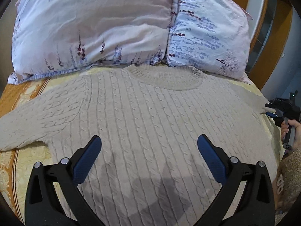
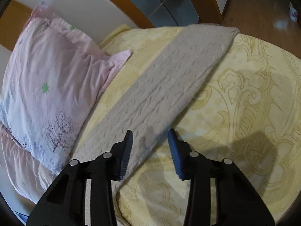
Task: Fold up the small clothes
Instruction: 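Grasp the sweater sleeve with the right gripper and lift it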
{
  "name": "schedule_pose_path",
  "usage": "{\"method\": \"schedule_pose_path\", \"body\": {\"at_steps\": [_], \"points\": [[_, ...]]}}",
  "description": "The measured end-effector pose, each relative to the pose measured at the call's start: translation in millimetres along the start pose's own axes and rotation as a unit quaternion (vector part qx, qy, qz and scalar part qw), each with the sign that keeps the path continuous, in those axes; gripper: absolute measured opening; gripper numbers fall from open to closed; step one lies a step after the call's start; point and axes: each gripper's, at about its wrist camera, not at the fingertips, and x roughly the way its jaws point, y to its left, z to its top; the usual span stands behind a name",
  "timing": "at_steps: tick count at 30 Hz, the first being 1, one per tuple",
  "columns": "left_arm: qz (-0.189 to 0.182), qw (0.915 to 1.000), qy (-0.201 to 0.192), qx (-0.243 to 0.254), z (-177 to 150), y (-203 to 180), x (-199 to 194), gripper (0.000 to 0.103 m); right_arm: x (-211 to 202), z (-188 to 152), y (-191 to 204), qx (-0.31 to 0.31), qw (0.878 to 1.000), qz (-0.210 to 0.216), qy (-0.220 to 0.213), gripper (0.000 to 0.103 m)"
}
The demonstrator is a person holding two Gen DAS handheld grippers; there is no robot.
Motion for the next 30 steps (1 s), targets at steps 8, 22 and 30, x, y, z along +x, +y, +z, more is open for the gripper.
{"method": "schedule_pose_path", "body": {"at_steps": [8,22,30], "points": [[-0.002,0.9994,0.014,-0.031,7.2,20.1,14.2,0.101,0.3,10.4,-12.8,0.007,0.999,-0.023,-0.037,0.011],[-0.053,0.9923,-0.011,-0.111,11.6,49.4,9.5,0.101,-48.5,-87.5,156.1,-0.297,0.940,0.142,-0.091,0.009],[-0.065,0.9924,-0.025,-0.101,9.6,42.4,2.6,0.101,38.6,-182.7,176.5,-0.343,0.921,0.152,0.101,0.012]]}}
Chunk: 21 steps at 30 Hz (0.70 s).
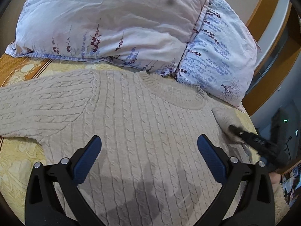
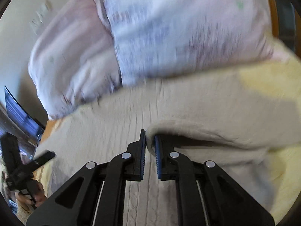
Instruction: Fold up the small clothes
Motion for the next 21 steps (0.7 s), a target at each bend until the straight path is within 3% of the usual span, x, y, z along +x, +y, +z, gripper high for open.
{"method": "schedule_pose_path", "body": {"at_steps": [1,3,5,12,18,19,21], "points": [[-0.002,1.0000,-0.001,0.002,0.3,-0.1,-1.7,0.101,-1.7,0.1,-5.1,0.020,1.000,0.012,-0.002,0.014],[-0.006,1.0000,-0.002,0.001,1.5,1.2,-3.8,0.101,-11.9,3.6,-20.6,0.064,0.997,0.024,-0.018,0.041],[-0.015,0.9998,0.000,-0.010,3.0,4.9,-4.4,0.101,-20.7,11.1,-35.7,0.106,0.993,0.025,-0.041,0.052],[-0.048,0.9964,0.012,-0.069,5.4,22.8,-2.0,0.101,-45.1,15.9,-105.1,0.261,0.961,0.001,-0.090,0.052],[-0.053,0.9954,0.012,-0.078,7.0,28.4,-4.8,0.101,-58.4,13.8,-125.1,0.301,0.946,-0.059,-0.108,0.050],[-0.055,0.9952,0.012,-0.080,7.7,29.3,-5.3,0.101,-58.7,14.3,-125.8,0.302,0.944,-0.075,-0.108,0.048],[-0.054,0.9950,0.013,-0.082,8.7,30.6,-5.5,0.101,-60.9,16.4,-126.1,0.285,0.946,-0.115,-0.107,0.028]]}}
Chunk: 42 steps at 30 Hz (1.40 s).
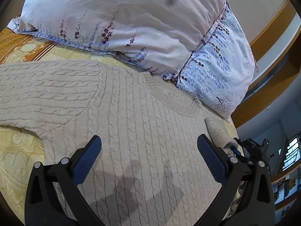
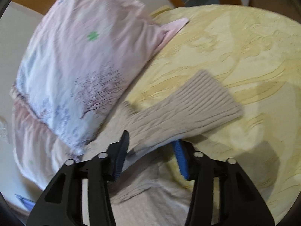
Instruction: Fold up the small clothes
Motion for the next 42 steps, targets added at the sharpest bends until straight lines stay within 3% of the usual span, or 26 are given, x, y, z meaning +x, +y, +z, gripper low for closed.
{"method": "schedule_pose_path", "body": {"at_steps": [2,4,8,10,11,13,14,15,16,17,20,23,27,30,32,35,38,42], "points": [[-0.002,1.0000,0.002,-0.003,0.7,1.5,-0.4,0.101,-4.7,-0.6,17.0,-0.054,0.998,-0.030,-0.024,0.012],[-0.006,0.9999,0.002,-0.008,1.7,3.4,-1.6,0.101,-17.1,-3.7,35.7,-0.098,0.994,-0.026,-0.046,0.009],[-0.017,0.9995,-0.014,-0.021,4.6,7.1,-6.8,0.101,-53.8,-35.1,120.5,-0.223,0.970,0.068,-0.068,0.009],[-0.027,0.9991,-0.019,-0.028,5.8,8.1,-8.4,0.098,-66.4,-61.5,158.6,-0.278,0.951,0.126,-0.043,0.009],[-0.034,0.9987,-0.020,-0.032,6.2,8.3,-8.9,0.098,-67.9,-79.9,180.3,-0.310,0.937,0.163,-0.010,0.009],[-0.049,0.9976,-0.019,-0.044,7.0,8.9,-8.2,0.097,-60.6,-122.1,216.3,-0.372,0.900,0.213,0.078,0.016],[-0.052,0.9973,-0.017,-0.049,7.4,9.4,-7.3,0.097,-53.8,-148.5,229.8,-0.403,0.879,0.223,0.121,0.033],[-0.054,0.9970,-0.014,-0.054,8.1,10.4,-6.5,0.097,-52.9,-162.3,233.2,-0.420,0.869,0.225,0.133,0.046],[-0.055,0.9966,-0.011,-0.061,8.5,12.2,-5.5,0.096,-54.0,-173.8,232.9,-0.433,0.863,0.223,0.131,0.049],[-0.057,0.9958,-0.008,-0.071,8.5,15.3,-4.8,0.096,-56.4,-178.2,230.5,-0.436,0.864,0.220,0.125,0.051],[-0.059,0.9941,-0.001,-0.091,9.0,22.0,-1.7,0.094,-60.6,-160.4,203.1,-0.374,0.895,0.207,0.130,0.053],[-0.061,0.9919,0.017,-0.110,9.9,27.2,7.4,0.083,-60.1,-115.3,145.5,-0.222,0.944,0.183,0.161,0.053],[-0.069,0.9885,0.045,-0.127,6.2,28.6,21.1,0.075,-50.3,-79.3,75.6,-0.058,0.974,0.139,0.171,0.051],[-0.059,0.9875,0.056,-0.135,3.0,28.5,29.8,0.069,-44.0,-65.9,40.0,0.011,0.982,0.114,0.151,0.046],[-0.055,0.9864,0.058,-0.143,2.8,29.5,34.0,0.064,-40.0,-60.0,25.0,0.053,0.981,0.127,0.134,0.041],[-0.045,0.9863,0.056,-0.148,5.6,29.6,39.7,0.056,-33.5,-54.2,20.9,0.063,0.985,0.123,0.104,0.034],[-0.034,0.9871,0.055,-0.146,9.6,26.4,46.1,0.047,-28.4,-51.7,13.2,0.071,0.987,0.122,0.078,0.012],[-0.031,0.9874,0.066,-0.140,11.3,24.1,58.0,0.020,-29.5,-53.2,8.2,0.068,0.989,0.116,0.056,0.011]]}}
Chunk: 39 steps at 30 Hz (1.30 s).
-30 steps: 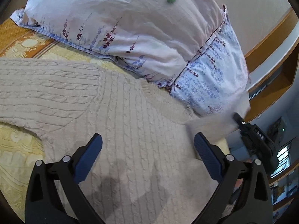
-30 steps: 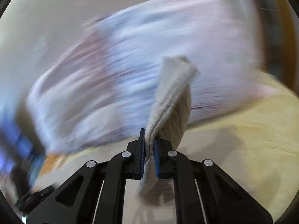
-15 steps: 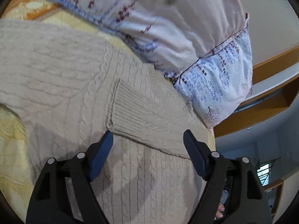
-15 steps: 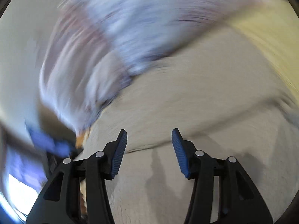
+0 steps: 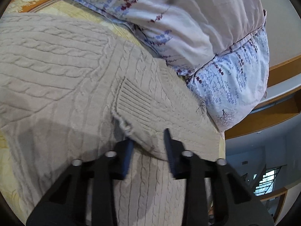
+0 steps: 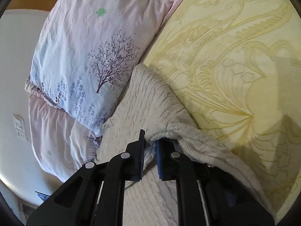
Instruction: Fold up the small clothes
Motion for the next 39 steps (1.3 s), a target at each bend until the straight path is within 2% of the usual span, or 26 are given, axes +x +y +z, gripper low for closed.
{"method": "schedule_pose_path", "body": {"at_steps": [1,2,6,11,13,14,15,16,18,19,20,22,25,27,28,30,33,36,39], "points": [[0.004,1.0000,0.001,0.002,-0.3,0.4,2.1,0.011,-1.1,-0.9,-0.8,-0.003,1.000,-0.001,-0.005,0.011],[0.011,0.9999,0.000,0.006,-0.6,0.1,5.0,0.009,-5.1,-0.2,-2.5,-0.003,1.000,-0.002,-0.014,0.010],[0.013,0.9998,-0.006,0.012,-2.3,0.4,6.5,0.008,-18.5,2.5,-4.9,-0.008,0.997,-0.024,-0.069,0.009],[0.026,0.9994,-0.013,0.019,-2.6,-0.1,3.6,0.012,-16.9,1.0,-15.1,-0.002,0.996,-0.057,-0.067,0.009],[0.024,0.9995,-0.012,0.018,-3.5,2.4,-2.2,0.021,-20.5,-2.7,-13.5,-0.005,0.995,-0.068,-0.067,0.015],[0.024,0.9994,-0.014,0.019,-4.7,3.7,-8.4,0.028,-25.3,-5.4,-12.1,-0.006,0.995,-0.075,-0.070,0.020],[0.023,0.9993,-0.018,0.022,-6.5,5.5,-17.4,0.042,-28.7,-7.9,-9.8,-0.009,0.994,-0.080,-0.073,0.031],[0.024,0.9991,-0.023,0.025,-8.1,7.5,-26.8,0.057,-33.0,-10.2,-7.6,-0.013,0.993,-0.083,-0.078,0.037],[0.033,0.9980,-0.045,0.032,-11.5,16.3,-53.6,0.070,-44.6,-16.1,-0.8,-0.029,0.991,-0.084,-0.097,0.062],[0.034,0.9973,-0.056,0.033,-12.7,22.3,-67.0,0.071,-49.0,-19.2,2.6,-0.037,0.990,-0.088,-0.106,0.069],[0.035,0.9967,-0.067,0.031,-13.2,29.9,-80.7,0.071,-52.5,-22.6,6.7,-0.046,0.987,-0.096,-0.117,0.080],[0.041,0.9945,-0.096,0.012,-13.3,53.1,-112.9,0.071,-54.2,-31.1,18.2,-0.081,0.985,-0.087,-0.124,0.081],[0.063,0.9868,-0.145,-0.032,-9.2,93.3,-155.9,0.070,-41.0,-44.6,36.3,-0.137,0.985,-0.051,-0.091,0.083],[0.094,0.9762,-0.179,-0.077,-5.1,125.6,-182.2,0.069,-28.0,-54.5,44.4,-0.168,0.984,-0.024,-0.056,0.083],[0.098,0.9730,-0.187,-0.094,-4.0,135.6,-189.3,0.068,-21.9,-58.4,46.7,-0.177,0.983,-0.013,-0.039,0.083],[0.098,0.9645,-0.205,-0.136,-0.5,160.2,-205.4,0.067,-12.3,-65.7,48.8,-0.190,0.982,0.006,-0.014,0.083],[0.103,0.9529,-0.221,-0.180,4.4,185.4,-219.0,0.065,-5.4,-71.8,48.6,-0.204,0.979,0.011,0.002,0.083],[0.094,0.9455,-0.231,-0.209,10.4,203.3,-224.1,0.060,-0.4,-75.4,45.3,-0.211,0.977,0.006,0.012,0.083],[0.086,0.9388,-0.242,-0.230,19.1,211.2,-226.1,0.059,0.1,-75.5,45.6,-0.213,0.977,0.014,0.016,0.084]]}}
